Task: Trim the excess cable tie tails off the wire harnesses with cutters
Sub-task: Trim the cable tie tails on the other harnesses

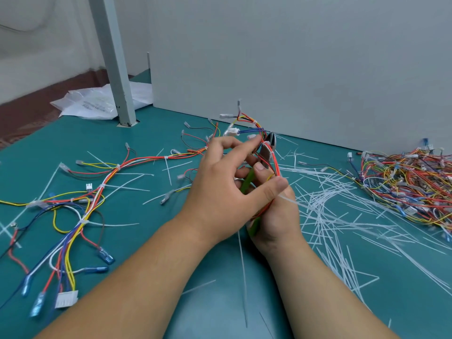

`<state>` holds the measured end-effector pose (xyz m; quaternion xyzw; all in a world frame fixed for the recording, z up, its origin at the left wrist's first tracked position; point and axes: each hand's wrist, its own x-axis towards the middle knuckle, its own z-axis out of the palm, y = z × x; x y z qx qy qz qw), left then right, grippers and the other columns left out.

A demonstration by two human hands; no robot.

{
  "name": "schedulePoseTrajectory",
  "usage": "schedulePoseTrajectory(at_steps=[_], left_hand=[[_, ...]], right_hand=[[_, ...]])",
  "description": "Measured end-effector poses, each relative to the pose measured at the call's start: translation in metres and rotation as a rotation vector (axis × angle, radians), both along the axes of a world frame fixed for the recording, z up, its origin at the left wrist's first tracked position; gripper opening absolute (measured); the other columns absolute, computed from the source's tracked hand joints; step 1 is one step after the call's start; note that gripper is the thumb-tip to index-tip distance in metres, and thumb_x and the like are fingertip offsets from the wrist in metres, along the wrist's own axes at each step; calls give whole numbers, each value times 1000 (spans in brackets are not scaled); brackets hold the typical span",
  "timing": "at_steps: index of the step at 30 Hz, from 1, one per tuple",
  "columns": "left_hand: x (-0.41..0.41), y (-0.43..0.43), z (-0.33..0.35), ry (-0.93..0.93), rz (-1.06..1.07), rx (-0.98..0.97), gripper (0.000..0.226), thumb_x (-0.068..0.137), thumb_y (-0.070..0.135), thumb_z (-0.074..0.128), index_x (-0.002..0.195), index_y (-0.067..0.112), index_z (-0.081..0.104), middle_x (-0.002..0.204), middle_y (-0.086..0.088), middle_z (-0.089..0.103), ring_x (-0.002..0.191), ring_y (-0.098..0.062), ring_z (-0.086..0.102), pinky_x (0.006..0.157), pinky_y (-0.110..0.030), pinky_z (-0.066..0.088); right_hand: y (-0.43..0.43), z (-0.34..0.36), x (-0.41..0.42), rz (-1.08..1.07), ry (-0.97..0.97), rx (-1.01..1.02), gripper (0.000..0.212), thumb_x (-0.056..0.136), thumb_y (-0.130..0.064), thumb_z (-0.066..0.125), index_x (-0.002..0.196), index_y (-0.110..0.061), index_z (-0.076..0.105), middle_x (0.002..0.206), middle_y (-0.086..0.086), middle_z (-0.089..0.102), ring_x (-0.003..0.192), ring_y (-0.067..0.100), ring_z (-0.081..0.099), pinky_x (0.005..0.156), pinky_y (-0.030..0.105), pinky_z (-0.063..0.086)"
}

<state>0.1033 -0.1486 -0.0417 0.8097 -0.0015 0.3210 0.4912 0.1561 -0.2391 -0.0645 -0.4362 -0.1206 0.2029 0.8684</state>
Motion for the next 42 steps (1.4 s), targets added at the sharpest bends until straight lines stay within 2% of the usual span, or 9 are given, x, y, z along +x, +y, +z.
schedulePoseTrajectory(at_steps=[5, 15, 18, 23, 28, 31, 33, 35, 42], left_hand=[[0, 2, 2, 39, 66, 107, 81, 71, 75, 62, 145, 46, 47, 136, 13, 37, 137, -7, 36, 112, -30, 40], [-4, 2, 7, 40, 105, 127, 82, 68, 77, 62, 140, 40, 51, 126, 18, 52, 119, -12, 47, 103, -41, 45], [-4, 2, 6, 31, 117, 125, 80, 69, 77, 61, 139, 39, 53, 115, 26, 49, 109, -9, 48, 99, -33, 47], [-3, 1, 5, -32, 91, 57, 73, 71, 67, 66, 135, 33, 60, 116, 13, 62, 98, 0, 52, 87, -8, 40], [-2, 2, 5, -76, 101, -11, 64, 73, 60, 69, 129, 29, 68, 110, 10, 65, 92, 4, 56, 82, -6, 39], [0, 2, 5, -95, 110, -73, 43, 82, 51, 71, 120, 32, 72, 101, 14, 62, 86, -5, 60, 75, -8, 41], [2, 2, 7, -102, 107, -155, 26, 88, 40, 70, 114, 35, 73, 99, 11, 68, 85, -12, 64, 77, -16, 49], [3, 4, 8, -95, 91, -250, 19, 90, 34, 70, 108, 37, 74, 99, 9, 74, 87, -14, 69, 83, -29, 56], [5, 3, 6, -78, 8, -359, 17, 90, 27, 72, 103, 36, 75, 93, 15, 78, 88, -7, 73, 83, -27, 58]], right_hand=[[0, 1, 0, 35, -7, 36, 29, 87, -25, 65, 110, -9, 70, 91, 15, 62, 72, 24, 62, 67, 33, 54], [0, -2, 1, 73, 3, 23, 19, 85, -25, 67, 97, -16, 78, 88, 12, 64, 78, 26, 63, 74, 36, 51], [1, -5, 2, 58, -36, -13, 19, 85, -26, 70, 98, -14, 77, 91, 13, 65, 81, 27, 62, 72, 36, 50], [3, -6, 2, 25, -107, -19, 34, 79, -31, 77, 108, -13, 75, 90, 9, 69, 81, 22, 61, 74, 32, 53], [2, -10, 3, -96, -187, -98, 10, 79, -31, 79, 79, -20, 79, 72, 0, 66, 64, 12, 61, 58, 24, 51], [3, -13, 5, -168, -248, -121, 20, 78, -34, 79, 91, -19, 83, 89, 3, 77, 81, 20, 72, 69, 34, 59], [5, -16, 5, -212, -279, -135, 25, 84, -31, 80, 105, -17, 82, 107, 18, 78, 106, 38, 74, 88, 57, 61], [7, -18, 6, -268, -287, -182, 26, 86, -31, 82, 105, -14, 82, 109, 28, 75, 104, 39, 71, 93, 72, 53], [6, -23, 11, -302, -311, -215, 26, 89, -29, 82, 107, -11, 81, 105, 24, 77, 105, 47, 72, 92, 72, 53]])
